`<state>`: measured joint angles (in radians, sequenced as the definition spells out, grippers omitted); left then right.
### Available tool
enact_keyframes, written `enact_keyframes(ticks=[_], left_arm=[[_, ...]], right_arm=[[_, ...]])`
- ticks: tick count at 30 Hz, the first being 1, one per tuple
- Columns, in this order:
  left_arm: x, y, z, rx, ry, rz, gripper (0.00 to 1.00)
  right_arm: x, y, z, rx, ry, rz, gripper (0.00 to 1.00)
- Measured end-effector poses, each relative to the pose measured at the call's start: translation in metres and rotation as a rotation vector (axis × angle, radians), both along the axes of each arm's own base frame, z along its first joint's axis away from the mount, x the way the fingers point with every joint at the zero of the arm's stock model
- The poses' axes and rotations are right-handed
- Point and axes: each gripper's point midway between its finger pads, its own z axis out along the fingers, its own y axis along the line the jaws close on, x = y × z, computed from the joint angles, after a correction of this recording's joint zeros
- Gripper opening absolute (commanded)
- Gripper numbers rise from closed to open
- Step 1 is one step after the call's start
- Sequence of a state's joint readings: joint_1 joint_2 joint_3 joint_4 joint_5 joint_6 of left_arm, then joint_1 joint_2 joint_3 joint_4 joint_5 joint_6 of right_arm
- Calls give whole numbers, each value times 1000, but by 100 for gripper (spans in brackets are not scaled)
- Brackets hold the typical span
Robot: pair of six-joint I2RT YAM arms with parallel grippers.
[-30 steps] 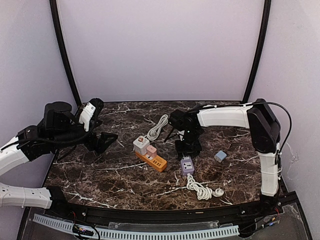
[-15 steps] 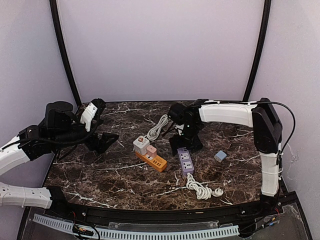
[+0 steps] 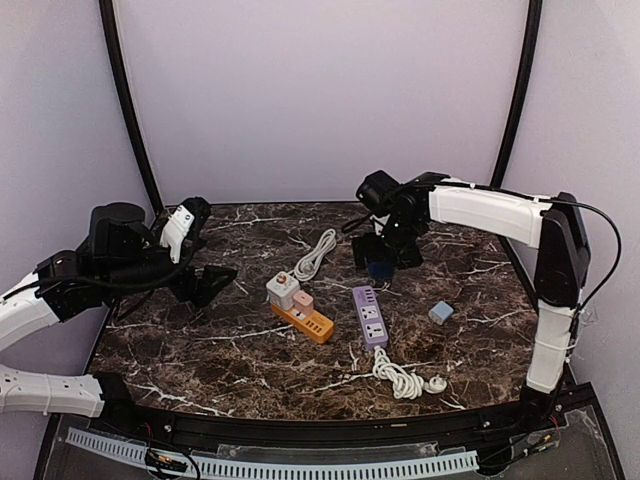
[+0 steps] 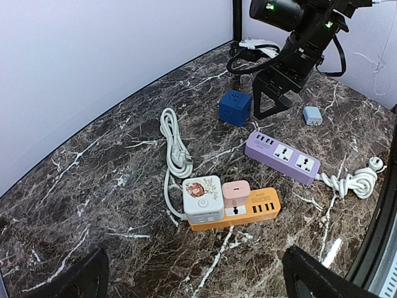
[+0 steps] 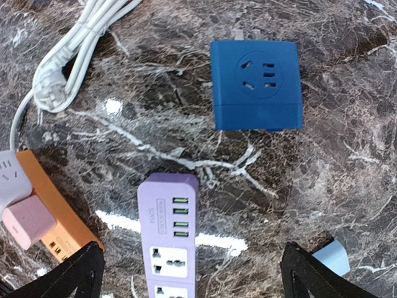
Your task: Insert the plug
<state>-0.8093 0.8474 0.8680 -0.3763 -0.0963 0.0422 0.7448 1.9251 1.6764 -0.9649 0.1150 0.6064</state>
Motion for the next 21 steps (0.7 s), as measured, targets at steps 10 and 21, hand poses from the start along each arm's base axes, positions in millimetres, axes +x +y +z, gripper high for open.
enact_keyframes(ticks=[10, 21], left_arm=[[-7, 8, 4, -1, -5, -1, 99], [-17, 28, 15, -13, -34, 38, 99]], right_arm=[[23, -17, -41, -45, -117, -10, 99], [42, -25, -50, 2, -255, -31, 91]])
